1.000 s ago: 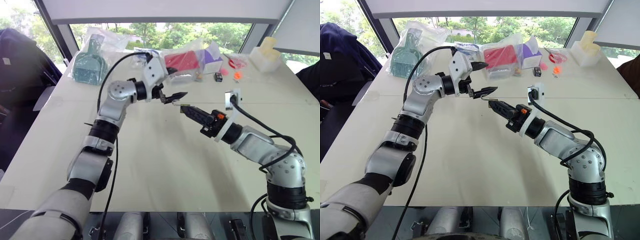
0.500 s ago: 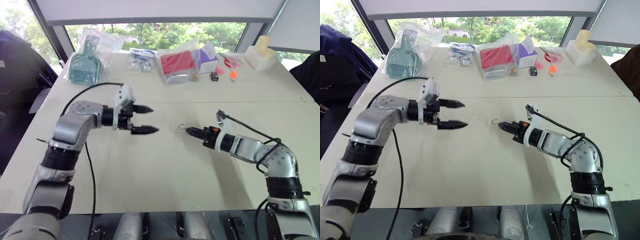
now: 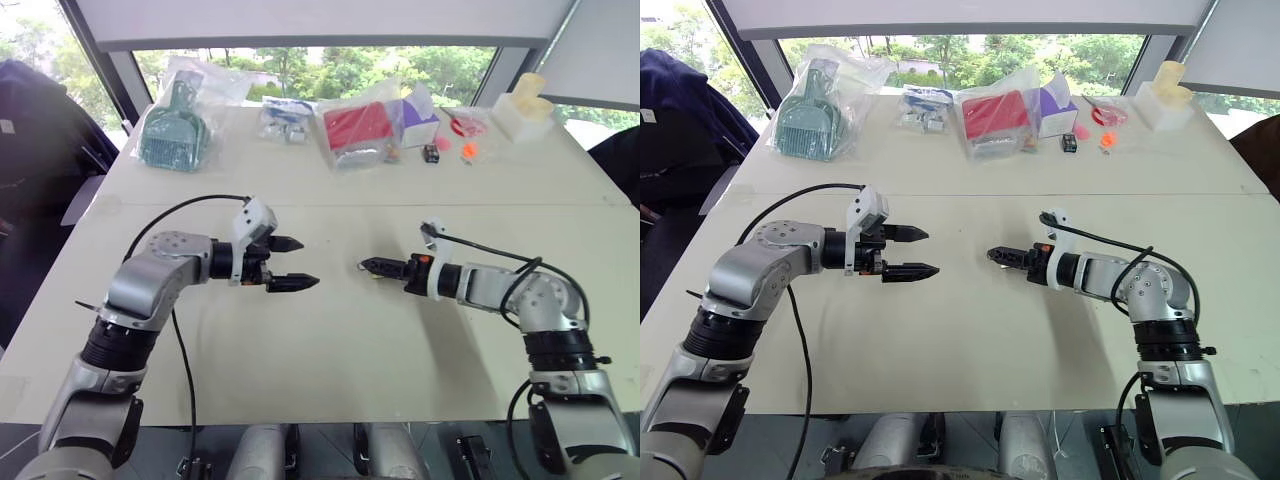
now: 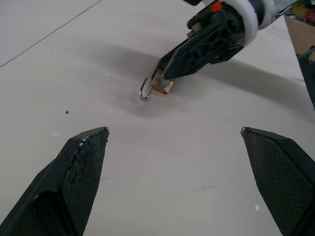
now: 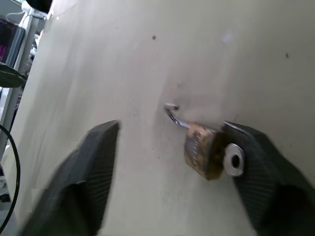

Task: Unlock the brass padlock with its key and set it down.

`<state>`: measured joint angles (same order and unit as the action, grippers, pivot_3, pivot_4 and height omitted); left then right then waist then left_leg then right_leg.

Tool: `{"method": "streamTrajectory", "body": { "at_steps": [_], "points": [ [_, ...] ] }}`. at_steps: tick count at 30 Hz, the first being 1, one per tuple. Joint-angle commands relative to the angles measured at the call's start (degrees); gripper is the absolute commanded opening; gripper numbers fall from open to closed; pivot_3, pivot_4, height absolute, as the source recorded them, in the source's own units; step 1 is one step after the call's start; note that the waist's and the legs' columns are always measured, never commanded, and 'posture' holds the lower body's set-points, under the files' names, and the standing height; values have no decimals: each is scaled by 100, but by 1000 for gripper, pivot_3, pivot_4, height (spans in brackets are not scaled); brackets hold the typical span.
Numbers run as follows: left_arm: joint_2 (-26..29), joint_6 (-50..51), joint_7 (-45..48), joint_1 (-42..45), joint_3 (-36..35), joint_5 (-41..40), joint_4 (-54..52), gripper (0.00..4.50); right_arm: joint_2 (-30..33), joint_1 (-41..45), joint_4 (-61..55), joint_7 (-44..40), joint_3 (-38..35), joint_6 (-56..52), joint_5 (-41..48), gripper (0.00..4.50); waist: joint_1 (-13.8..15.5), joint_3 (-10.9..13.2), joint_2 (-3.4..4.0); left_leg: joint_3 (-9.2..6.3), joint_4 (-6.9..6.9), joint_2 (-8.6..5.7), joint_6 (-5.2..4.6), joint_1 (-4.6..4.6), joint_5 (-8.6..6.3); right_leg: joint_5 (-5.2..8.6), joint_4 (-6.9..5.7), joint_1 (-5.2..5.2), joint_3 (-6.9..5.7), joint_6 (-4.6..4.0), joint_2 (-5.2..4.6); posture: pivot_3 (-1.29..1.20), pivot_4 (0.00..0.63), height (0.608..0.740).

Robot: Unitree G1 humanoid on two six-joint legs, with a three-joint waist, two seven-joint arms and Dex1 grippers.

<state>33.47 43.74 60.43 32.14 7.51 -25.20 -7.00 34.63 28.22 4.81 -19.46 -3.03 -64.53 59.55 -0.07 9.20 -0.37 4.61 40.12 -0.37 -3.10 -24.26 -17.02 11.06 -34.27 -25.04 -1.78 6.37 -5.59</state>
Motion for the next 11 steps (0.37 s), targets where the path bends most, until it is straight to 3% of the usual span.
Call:
{"method": "streamTrajectory", "body": {
  "at_steps": [1,8,11],
  "points": [
    [49,203,-113,-104,-239,-250,-268,4500,673,-257,-721,-297,-113,87,-541,4462,36,0,0,0,0,0,0,0,0,0,2,0,0,0,0,0,150,740],
    [154,588,-444,-600,-491,-526,-651,4500,1959,-1441,-2031,-1040,-620,696,-1331,4462,80,0,0,2,-2,3,1,-3,0,12,2,-7,1,-21,-1,0,150,740],
    [188,482,-630,-885,-604,-497,-784,4500,1889,-2183,-2706,-1337,-1400,1295,-1347,4462,79,0,0,1,-2,4,1,-2,0,12,2,-6,1,-21,-1,0,150,740]
  ]
}}
